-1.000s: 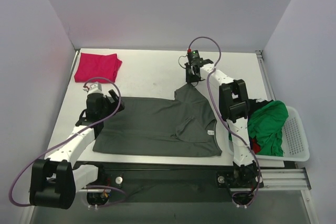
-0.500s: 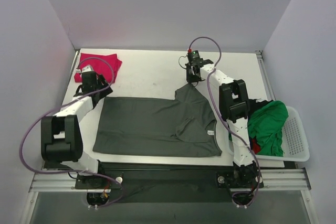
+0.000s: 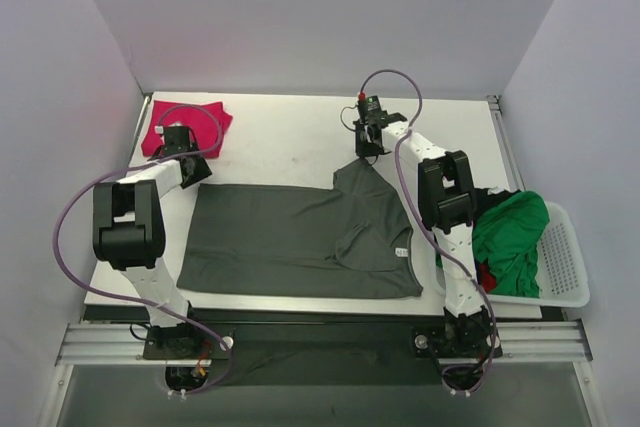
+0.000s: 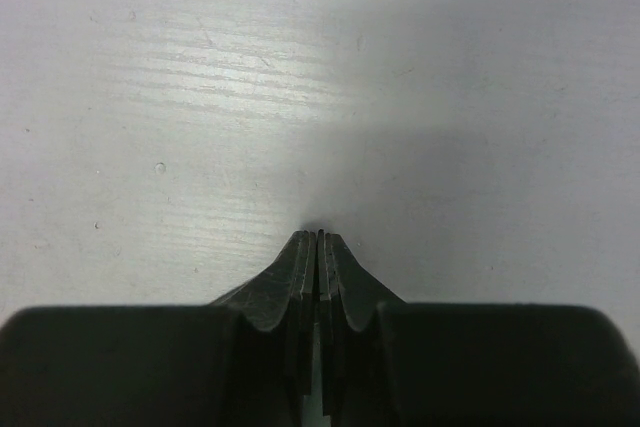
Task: Fold and stack the t-shirts
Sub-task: Grap the side of the flattened tshirt furthest away from the robot with both arms, then fold the other side of the tshirt into a rectangle
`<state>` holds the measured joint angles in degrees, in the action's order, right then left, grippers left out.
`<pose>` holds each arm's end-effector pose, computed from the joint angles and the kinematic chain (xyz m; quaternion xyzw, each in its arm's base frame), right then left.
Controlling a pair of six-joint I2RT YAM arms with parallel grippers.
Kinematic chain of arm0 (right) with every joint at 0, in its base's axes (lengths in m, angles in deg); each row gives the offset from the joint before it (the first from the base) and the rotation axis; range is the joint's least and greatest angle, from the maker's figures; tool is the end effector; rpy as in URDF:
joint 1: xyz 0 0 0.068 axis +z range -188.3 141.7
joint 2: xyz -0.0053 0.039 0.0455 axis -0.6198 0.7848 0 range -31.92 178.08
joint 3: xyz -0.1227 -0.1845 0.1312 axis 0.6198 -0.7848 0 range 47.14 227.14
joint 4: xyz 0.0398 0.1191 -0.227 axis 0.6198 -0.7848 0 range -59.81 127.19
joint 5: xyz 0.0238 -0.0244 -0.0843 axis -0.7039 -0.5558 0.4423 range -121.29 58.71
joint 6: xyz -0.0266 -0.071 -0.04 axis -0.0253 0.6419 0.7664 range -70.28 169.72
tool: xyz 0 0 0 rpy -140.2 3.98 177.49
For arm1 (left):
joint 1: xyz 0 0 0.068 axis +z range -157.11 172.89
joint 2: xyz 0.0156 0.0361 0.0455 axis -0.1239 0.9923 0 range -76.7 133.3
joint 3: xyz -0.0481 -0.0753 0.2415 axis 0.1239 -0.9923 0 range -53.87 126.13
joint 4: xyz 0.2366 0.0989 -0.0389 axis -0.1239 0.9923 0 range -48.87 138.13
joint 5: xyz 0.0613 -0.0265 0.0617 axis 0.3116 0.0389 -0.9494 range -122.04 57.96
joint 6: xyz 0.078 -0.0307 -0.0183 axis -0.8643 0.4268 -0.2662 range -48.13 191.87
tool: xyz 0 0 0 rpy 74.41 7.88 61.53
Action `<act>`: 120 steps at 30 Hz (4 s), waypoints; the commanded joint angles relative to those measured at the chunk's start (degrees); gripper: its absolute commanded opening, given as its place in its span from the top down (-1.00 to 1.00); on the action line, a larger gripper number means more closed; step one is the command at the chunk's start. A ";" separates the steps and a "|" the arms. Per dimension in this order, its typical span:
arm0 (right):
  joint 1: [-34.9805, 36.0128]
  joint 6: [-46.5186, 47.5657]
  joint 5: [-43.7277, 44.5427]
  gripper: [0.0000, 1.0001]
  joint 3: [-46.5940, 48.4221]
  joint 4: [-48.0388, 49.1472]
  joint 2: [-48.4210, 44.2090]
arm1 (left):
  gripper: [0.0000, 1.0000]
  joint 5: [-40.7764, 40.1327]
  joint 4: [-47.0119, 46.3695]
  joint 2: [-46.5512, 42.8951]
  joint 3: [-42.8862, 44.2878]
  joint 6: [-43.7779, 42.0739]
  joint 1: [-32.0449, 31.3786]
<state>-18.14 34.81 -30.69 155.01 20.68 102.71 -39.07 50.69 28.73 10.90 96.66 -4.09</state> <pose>0.5138 0.1879 0.1319 -0.0399 0.9171 0.1149 0.3796 0.4036 0.0307 0.1255 -0.2458 0.9060 -0.0075 0.3444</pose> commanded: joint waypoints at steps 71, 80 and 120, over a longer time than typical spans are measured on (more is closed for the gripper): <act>-0.39 -3.27 6.96 1.00 -15.48 -2.74 -26.32 | 1.00 10.72 -5.34 -2.32 4.94 -4.32 -0.04; 5.41 -5.82 11.26 1.00 -29.47 -1.50 -39.51 | 1.00 5.72 -5.70 -9.88 -3.16 -3.53 -0.04; 24.57 -19.09 26.91 1.00 -60.50 -7.39 -67.57 | 1.00 -4.75 -1.65 -28.87 -22.06 2.01 0.93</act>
<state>5.60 17.85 -7.24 95.43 15.21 36.79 -41.56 48.72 2.02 -10.56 97.21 -3.63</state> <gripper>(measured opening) 0.034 0.051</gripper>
